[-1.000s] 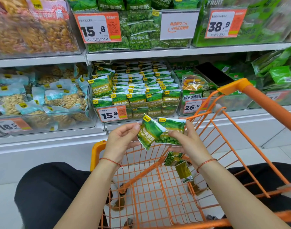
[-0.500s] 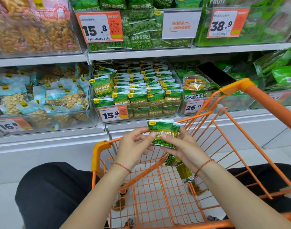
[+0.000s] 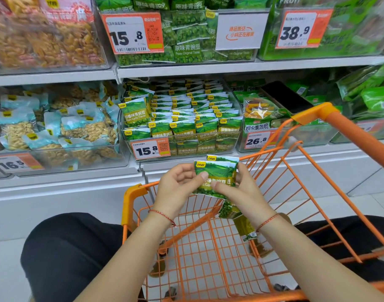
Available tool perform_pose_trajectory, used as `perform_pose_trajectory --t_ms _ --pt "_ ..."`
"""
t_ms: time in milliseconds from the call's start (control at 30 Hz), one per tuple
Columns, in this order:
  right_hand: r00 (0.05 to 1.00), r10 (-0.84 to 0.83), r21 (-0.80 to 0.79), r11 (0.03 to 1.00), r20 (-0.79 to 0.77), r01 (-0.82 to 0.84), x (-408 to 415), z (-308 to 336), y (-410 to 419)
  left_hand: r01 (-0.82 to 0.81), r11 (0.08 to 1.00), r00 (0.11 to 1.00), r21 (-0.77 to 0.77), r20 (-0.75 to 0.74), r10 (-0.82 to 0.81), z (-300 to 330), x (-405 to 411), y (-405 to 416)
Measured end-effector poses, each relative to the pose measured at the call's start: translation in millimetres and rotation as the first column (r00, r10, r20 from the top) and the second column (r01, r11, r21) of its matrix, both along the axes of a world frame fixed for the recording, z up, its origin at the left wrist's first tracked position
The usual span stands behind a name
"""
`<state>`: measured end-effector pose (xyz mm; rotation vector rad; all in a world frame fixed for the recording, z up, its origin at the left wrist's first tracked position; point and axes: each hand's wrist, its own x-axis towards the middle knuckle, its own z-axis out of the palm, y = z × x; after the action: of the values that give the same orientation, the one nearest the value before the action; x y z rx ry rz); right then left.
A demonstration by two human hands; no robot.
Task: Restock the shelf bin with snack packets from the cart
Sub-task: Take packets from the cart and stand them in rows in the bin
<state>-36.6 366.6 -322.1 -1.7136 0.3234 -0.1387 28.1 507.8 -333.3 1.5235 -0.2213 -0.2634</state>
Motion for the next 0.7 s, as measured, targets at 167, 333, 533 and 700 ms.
perform_pose_trajectory --t_ms 167,333,533,700 --pt "0.998 0.008 0.032 0.999 0.055 -0.009 -3.8 5.0 2.5 0.014 1.000 1.000 -0.005 -0.010 -0.014 -0.3 3.7 2.1" --pt "0.993 0.028 -0.039 0.999 0.117 -0.024 -5.3 2.7 3.3 0.172 0.983 0.984 0.062 -0.063 -0.168 -7.3 0.2 2.0" --pt "0.987 0.061 -0.179 0.983 0.147 -0.035 -6.7 0.4 5.8 0.184 0.983 0.983 -0.010 -0.016 -0.184 -3.0 0.4 2.4" --pt "0.979 0.076 -0.269 0.963 0.190 -0.022 8.5 11.4 15.1 0.044 0.997 0.998 -0.056 0.042 -0.042 6.4 7.7 0.2"
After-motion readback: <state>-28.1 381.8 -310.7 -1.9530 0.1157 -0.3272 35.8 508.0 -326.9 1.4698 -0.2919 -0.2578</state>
